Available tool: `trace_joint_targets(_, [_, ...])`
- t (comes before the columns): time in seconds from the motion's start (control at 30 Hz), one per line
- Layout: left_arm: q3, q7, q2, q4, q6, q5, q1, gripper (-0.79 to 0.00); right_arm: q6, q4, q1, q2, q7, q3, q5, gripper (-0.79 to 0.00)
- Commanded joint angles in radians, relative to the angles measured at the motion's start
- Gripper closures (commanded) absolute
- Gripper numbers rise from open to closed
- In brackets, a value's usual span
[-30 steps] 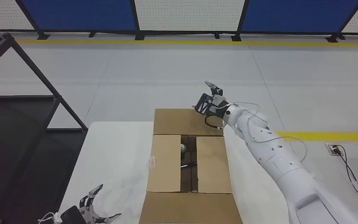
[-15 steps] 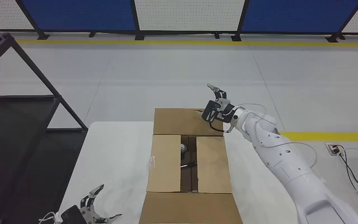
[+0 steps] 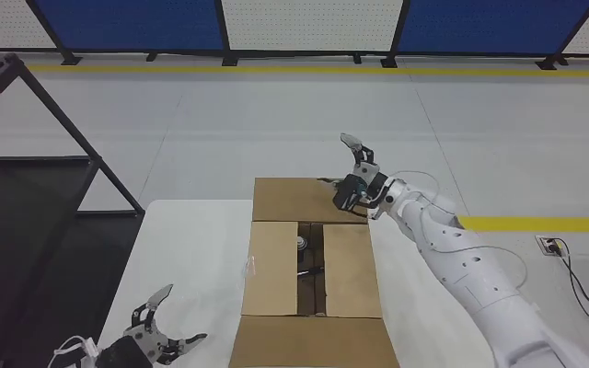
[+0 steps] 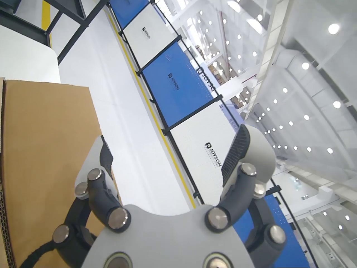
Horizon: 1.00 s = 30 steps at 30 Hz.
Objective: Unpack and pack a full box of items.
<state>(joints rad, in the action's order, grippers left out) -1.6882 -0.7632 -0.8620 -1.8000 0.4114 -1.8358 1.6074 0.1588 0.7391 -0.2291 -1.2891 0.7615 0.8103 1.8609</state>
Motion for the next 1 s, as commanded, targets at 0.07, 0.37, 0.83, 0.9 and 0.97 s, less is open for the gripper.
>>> trace_joint_targets(0.07, [-0.035, 0.028, 0.009, -0.068, -0.001, -0.117, -0.027, -0.785, -0.054, 0.055, -0.055, 0.036, 0.100, 0.051, 0.049, -0.785])
trace_joint_targets(0.37, [-0.015, -0.063, 0.034, -0.078, 0.066, -0.336, -0.200, -0.785, 0.006, 0.181, -0.170, 0.118, 0.256, 0.177, 0.136, -0.785])
trace_joint_targets(0.83, [0.011, -0.185, 0.047, -0.041, 0.121, -0.383, -0.288, -0.785, 0.109, 0.214, -0.190, 0.156, 0.310, 0.226, 0.201, -0.785])
trace_joint_targets(0.9, [0.011, -0.185, 0.047, -0.041, 0.121, -0.383, -0.288, -0.785, 0.109, 0.214, -0.190, 0.156, 0.310, 0.226, 0.201, -0.785])
trace_joint_targets(0.97, [0.011, -0.185, 0.047, -0.041, 0.121, -0.383, -0.288, -0.785, 0.109, 0.214, -0.190, 0.156, 0.310, 0.226, 0.201, -0.785])
